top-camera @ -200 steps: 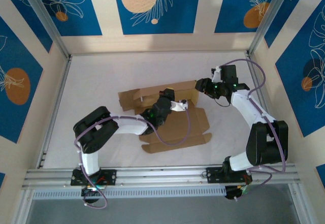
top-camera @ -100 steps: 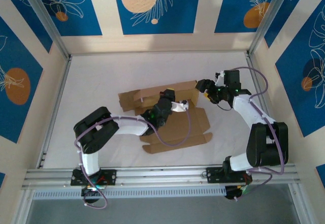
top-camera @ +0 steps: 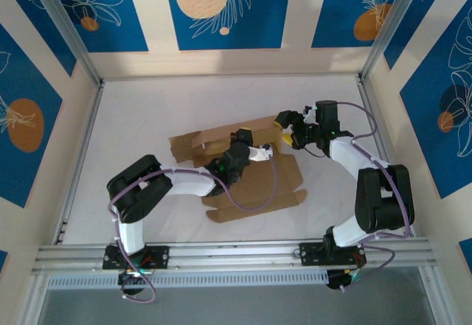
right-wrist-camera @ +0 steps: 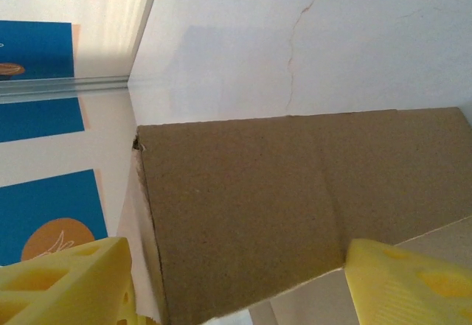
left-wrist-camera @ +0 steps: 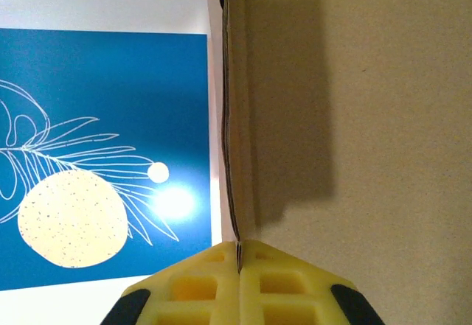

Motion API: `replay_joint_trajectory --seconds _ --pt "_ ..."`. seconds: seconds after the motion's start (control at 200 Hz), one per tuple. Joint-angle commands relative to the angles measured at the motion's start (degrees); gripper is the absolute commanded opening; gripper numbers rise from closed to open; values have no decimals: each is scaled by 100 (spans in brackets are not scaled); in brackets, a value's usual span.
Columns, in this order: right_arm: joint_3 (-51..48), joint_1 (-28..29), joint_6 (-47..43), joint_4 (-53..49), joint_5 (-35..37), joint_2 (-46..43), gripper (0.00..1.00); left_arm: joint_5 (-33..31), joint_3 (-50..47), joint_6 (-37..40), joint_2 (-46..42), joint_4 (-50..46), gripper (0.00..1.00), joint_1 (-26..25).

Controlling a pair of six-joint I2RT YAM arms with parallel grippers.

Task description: Fold the paper box

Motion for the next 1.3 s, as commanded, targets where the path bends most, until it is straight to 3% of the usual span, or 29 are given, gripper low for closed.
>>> replay_joint_trajectory --seconds 0.0,0.15,0.25,0.515,0.75,0.85,0.885,0.965,1.081,1.176,1.296 --pt "-44 292 207 110 -423 165 74 625 5 -131 73 -270 0 -191" --pt "18 362 19 -195 -105 182 68 628 -39 -169 90 -270 0 -196" --pt "396 337 -490 -1101 377 2 65 630 -97 -145 55 -229 0 -200" --pt "1402 180 -1324 -3085 1515 -655 71 772 -11 -296 -101 -508 0 -196" --pt "1196 191 -407 -2904 1117 -1636 66 779 200 11 170 -153 0 -255" --pt "1221 201 -366 -2939 1157 -1779 66 713 246 148 220 -5 0 -279" --pt "1289 165 -437 -3014 1172 -1763 66 699 228 132 189 59 4 -277" --pt "1563 95 -858 -3366 1405 -1601 66 726 183 -95 4 -47 10 -271" --pt "1768 127 -1986 -3745 2183 -1439 67 861 145 -490 -246 -427 10 -275" --pt "1126 261 -2761 -3108 2897 -1780 68 999 138 -647 -285 -730 4 -266" --pt "-66 192 -4144 -1539 2745 -2552 69 1011 114 -530 -210 -783 6 -268"
